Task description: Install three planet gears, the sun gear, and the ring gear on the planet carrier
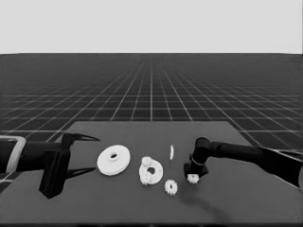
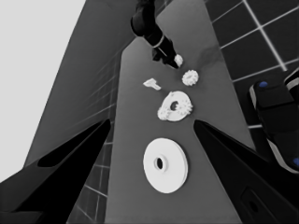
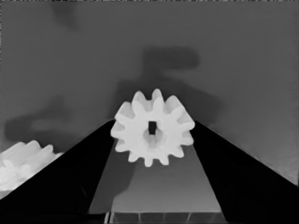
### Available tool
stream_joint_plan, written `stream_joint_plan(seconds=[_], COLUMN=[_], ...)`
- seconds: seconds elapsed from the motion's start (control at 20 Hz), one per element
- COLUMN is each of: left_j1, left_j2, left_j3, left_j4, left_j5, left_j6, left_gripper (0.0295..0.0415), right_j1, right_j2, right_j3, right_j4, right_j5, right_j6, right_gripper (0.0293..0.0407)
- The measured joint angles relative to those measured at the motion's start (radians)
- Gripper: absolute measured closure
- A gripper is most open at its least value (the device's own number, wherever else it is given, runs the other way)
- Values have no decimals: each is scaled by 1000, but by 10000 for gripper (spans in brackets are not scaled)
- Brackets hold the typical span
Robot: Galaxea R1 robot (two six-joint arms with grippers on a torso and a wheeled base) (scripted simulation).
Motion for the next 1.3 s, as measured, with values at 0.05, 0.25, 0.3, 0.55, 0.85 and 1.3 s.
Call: stream_joint_plan(seconds=[0.05,0.25,0.3,0.55,0.85,1.3], left_j1=[0,0,0,0,0,0], left_j2=[0,0,0,0,0,0], left_j3=[0,0,0,0,0,0], left_j4=[0,0,0,0,0,0], left_j5=[0,0,0,0,0,0], left_j6=[0,0,0,0,0,0], left_gripper=[326,326,326,326,326,326], right_j1=[0,0,0,197,219,227], right_j2=[0,0,0,-50,103,440], right_j3=[0,0,0,133,46,-237], right_j4=[0,0,0,175,190,201], right_j5=[0,0,0,-94,-122,-124], right_j6=[0,0,0,59,165,175], right_gripper=[387,387,387,387,387,387])
